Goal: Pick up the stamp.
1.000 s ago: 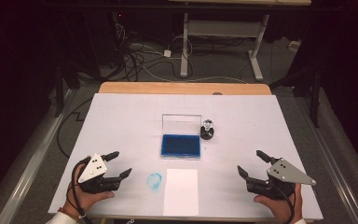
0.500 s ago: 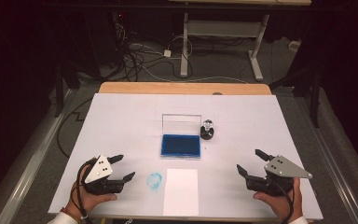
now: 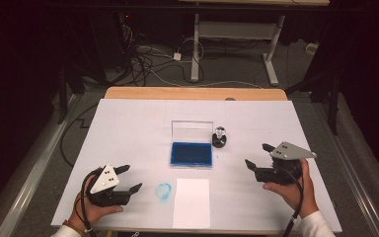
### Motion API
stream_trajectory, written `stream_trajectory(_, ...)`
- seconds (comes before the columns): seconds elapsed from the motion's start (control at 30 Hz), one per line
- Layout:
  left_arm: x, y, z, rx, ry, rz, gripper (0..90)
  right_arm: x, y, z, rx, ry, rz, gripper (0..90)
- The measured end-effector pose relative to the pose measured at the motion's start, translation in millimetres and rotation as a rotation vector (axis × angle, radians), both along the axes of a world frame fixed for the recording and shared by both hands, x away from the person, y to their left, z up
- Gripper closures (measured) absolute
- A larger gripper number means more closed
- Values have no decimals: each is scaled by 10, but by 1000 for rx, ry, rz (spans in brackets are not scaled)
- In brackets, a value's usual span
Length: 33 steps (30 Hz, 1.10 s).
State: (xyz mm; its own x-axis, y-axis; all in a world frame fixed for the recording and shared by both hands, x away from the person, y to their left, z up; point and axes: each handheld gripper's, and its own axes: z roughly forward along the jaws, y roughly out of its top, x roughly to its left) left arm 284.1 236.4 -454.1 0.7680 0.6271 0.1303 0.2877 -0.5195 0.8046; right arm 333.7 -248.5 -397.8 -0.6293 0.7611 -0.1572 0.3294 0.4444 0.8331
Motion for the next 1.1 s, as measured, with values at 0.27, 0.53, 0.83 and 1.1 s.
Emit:
stream_trajectory(0.27,2,-2,-16,13,8,-2,276,445,250,23,-46,63,33,238)
stream_trajectory(0.53,5,-5,-29,12,11,-5,275,864,543,-50,-122,121,62,264)
stream_trajectory(0.83,-3,14,-24,10,11,-5,275,1206,728,-136,-153,195,65,283)
stream_trajectory(1.1,-7,35,-20,8,7,-9,275,1406,804,-220,-164,253,56,365)
